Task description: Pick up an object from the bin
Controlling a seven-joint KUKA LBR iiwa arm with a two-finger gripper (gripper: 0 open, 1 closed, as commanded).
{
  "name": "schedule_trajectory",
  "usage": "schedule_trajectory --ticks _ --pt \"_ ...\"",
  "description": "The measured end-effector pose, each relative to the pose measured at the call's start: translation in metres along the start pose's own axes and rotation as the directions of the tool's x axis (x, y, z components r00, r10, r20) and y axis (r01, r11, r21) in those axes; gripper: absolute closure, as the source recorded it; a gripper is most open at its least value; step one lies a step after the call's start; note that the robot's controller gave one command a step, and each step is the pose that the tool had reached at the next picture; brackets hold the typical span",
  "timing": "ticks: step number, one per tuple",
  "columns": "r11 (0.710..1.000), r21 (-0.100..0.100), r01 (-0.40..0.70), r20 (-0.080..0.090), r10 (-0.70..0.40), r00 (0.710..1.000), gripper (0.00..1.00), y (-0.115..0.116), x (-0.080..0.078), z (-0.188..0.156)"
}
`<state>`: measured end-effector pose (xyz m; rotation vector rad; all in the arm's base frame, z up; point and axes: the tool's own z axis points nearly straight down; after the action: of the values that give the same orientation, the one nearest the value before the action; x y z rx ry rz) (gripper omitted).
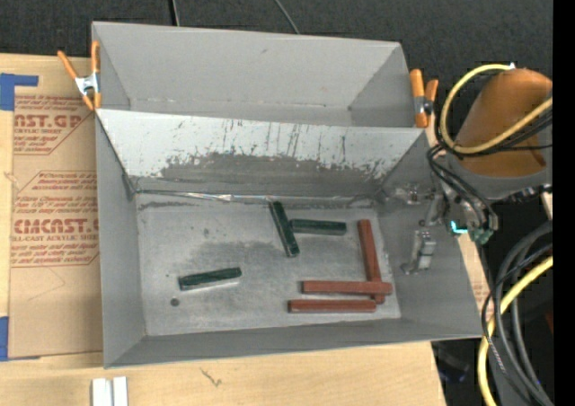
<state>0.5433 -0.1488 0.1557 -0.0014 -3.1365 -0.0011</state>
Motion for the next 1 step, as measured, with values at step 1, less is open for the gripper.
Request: schedule_trajectory --ticks 1 --pt "1.0 0.002 0.002 0.007 -0.002 1.0 0.0 0.0004 -0.0019 -0.0033"
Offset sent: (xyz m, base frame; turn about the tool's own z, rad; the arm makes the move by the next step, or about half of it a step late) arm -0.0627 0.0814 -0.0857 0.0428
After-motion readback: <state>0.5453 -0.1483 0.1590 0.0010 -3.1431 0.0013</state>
